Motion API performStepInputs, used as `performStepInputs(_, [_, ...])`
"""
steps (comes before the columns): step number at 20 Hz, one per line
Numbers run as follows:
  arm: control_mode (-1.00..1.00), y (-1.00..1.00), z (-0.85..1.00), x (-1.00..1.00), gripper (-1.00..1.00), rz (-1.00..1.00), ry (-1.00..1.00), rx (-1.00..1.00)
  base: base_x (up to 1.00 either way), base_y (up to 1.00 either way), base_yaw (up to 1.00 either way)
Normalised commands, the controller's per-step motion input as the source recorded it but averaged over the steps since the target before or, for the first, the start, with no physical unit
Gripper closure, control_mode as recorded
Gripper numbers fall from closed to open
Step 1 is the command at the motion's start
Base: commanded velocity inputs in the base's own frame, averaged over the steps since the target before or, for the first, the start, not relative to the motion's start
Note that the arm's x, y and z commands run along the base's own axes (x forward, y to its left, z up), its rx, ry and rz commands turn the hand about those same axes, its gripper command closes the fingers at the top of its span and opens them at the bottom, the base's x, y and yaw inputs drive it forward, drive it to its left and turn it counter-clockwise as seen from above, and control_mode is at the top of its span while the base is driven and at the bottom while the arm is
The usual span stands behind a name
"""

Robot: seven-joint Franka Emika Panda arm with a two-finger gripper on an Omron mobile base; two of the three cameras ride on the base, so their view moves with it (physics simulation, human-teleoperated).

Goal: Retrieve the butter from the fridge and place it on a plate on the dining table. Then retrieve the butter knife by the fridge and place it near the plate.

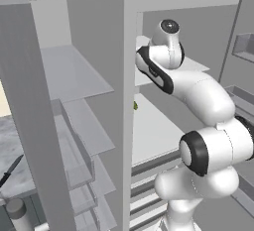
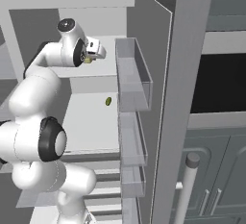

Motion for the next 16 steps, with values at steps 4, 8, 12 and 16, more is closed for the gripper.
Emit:
performStepInputs(4, [-1.00,0.01,0.06,-0.33,1.00,0.00,0.00,0.00,0.00,0.00,0.00])
performStepInputs(8, [-1.00,0.00,0.14,-0.59,1.00,0.00,-0.01,0.00,0.00,0.00,0.00])
performStepInputs(12, [-1.00,0.00,0.04,-0.52,1.00,0.00,0.00,0.00,0.00,0.00,0.00])
performStepInputs(16, [-1.00,0.00,0.04,-0.60,1.00,0.00,0.00,0.00,0.00,0.00,0.00])
